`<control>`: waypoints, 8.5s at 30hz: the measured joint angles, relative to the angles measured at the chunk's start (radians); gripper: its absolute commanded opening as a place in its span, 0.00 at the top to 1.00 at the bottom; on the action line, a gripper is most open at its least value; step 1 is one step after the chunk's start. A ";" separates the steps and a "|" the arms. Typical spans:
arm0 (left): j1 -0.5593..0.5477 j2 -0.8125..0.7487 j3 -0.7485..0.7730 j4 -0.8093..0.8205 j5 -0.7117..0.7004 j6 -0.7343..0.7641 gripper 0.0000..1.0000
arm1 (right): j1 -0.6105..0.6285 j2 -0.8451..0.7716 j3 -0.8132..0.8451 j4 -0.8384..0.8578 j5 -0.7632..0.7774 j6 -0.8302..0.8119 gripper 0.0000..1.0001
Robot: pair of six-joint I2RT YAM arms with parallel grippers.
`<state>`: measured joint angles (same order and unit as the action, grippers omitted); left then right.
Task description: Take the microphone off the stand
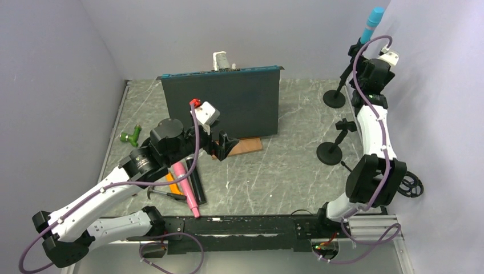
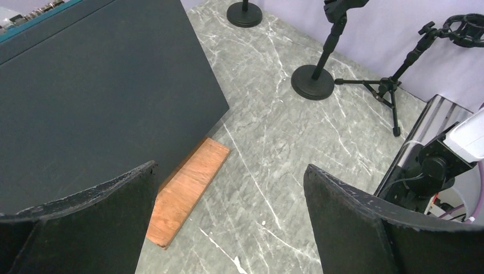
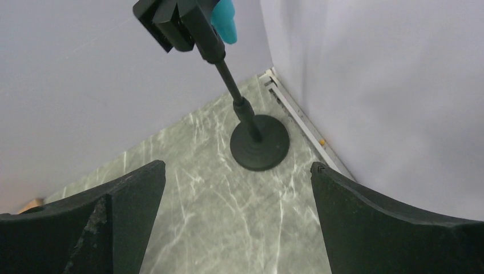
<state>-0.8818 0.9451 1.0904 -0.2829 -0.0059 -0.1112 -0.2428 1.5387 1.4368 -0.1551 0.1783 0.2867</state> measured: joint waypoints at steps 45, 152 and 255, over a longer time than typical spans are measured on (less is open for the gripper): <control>-0.075 -0.030 -0.025 0.009 -0.176 0.090 0.01 | 0.282 0.718 0.345 0.541 0.847 -0.436 0.03; -0.038 -0.058 -0.088 0.061 -0.198 0.039 0.01 | 1.338 -0.296 -1.035 0.929 0.468 -0.140 0.73; -0.030 -0.064 -0.126 0.180 0.091 0.024 0.01 | 1.176 -0.303 -0.076 -0.093 0.439 0.051 1.00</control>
<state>-0.9115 0.8806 0.9646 -0.1024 0.0853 -0.0868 0.9333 1.2362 1.3605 -0.2478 0.6178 0.3378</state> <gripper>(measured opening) 0.994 0.503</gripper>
